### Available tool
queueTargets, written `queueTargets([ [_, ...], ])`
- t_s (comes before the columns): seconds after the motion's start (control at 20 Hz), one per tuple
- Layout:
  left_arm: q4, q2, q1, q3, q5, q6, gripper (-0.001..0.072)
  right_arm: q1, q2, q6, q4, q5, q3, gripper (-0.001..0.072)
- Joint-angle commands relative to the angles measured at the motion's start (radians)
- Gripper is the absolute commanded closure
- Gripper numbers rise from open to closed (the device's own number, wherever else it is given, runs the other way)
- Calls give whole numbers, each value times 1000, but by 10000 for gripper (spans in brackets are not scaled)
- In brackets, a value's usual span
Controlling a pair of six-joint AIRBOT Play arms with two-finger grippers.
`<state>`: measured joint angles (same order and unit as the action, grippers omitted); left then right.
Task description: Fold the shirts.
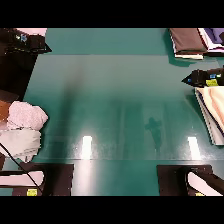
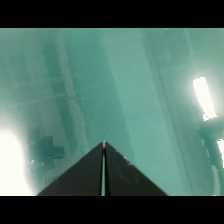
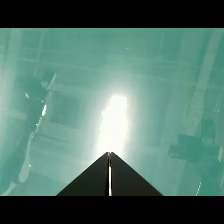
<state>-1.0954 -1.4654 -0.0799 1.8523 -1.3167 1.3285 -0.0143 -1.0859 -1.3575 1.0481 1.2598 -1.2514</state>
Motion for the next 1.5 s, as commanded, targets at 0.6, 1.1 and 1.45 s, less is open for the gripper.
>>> queueTargets([
  [0.6, 0, 1, 0, 0, 0, 0, 684, -1, 1, 0, 0, 49, 0, 698],
  [1.1, 24, 1, 0, 3, 191, 57, 685, 0, 0, 0, -1, 50, 0, 698],
  [1.45, -319, 230, -172, -254, -29, 150, 686, 0, 0, 0, -1, 53, 0, 698],
])
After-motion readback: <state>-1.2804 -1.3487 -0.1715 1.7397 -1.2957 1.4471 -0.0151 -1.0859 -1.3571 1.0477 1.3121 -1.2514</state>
